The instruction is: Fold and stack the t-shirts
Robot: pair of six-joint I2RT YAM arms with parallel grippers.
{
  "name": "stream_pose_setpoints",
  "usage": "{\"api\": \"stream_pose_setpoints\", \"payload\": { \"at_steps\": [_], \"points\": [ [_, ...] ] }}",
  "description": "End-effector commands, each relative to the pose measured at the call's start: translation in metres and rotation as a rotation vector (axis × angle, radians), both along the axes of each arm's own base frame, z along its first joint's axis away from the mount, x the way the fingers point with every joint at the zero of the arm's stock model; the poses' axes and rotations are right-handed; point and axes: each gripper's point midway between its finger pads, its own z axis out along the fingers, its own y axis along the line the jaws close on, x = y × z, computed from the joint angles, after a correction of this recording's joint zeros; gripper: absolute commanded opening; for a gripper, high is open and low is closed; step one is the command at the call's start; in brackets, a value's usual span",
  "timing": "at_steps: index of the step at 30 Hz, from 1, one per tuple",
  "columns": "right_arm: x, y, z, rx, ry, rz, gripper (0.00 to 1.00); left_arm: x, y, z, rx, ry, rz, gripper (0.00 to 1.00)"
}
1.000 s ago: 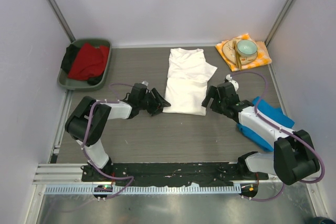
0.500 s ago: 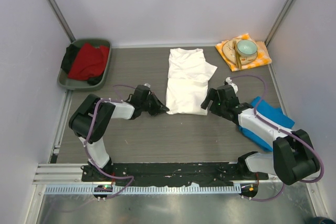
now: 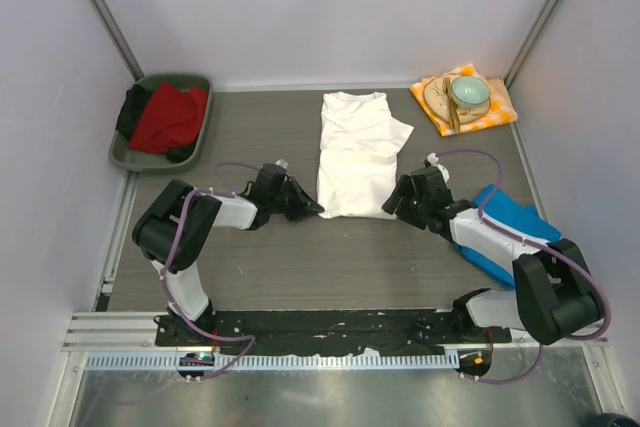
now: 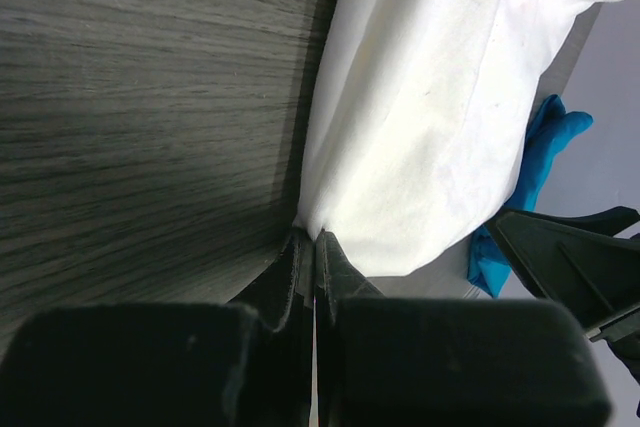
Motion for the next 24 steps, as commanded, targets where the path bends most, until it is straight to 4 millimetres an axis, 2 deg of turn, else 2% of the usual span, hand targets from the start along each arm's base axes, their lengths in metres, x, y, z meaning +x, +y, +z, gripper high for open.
{"api": "stream_pose_setpoints", "payload": {
  "at_steps": [1,13,15,17,19,20,24],
  "points": [
    [0.008,0.005,-0.003,0.014,-0.023,-0.002,0.67,-0.014,0.004,-0.014,0.031,0.035,-0.007,0.00],
    [0.007,0.004,-0.025,-0.004,0.013,0.004,0.65,-0.019,0.007,-0.022,0.039,0.048,-0.012,0.00],
    [0.005,0.002,-0.030,-0.014,0.022,0.002,0.57,-0.020,0.008,-0.022,0.040,0.049,-0.010,0.00],
    [0.003,0.002,-0.036,-0.020,0.038,0.003,0.55,-0.022,0.009,-0.023,0.041,0.049,-0.010,0.00],
    [0.000,0.001,-0.041,-0.027,0.055,0.004,0.47,-0.024,0.010,-0.023,0.042,0.050,-0.010,0.00],
    [0.005,0.003,-0.039,-0.016,0.033,0.004,0.44,-0.026,0.012,-0.023,0.044,0.050,-0.010,0.00],
    [0.004,0.002,-0.043,-0.025,0.046,0.004,0.20,-0.035,0.016,-0.024,0.041,0.050,-0.014,0.00]
  ]
}}
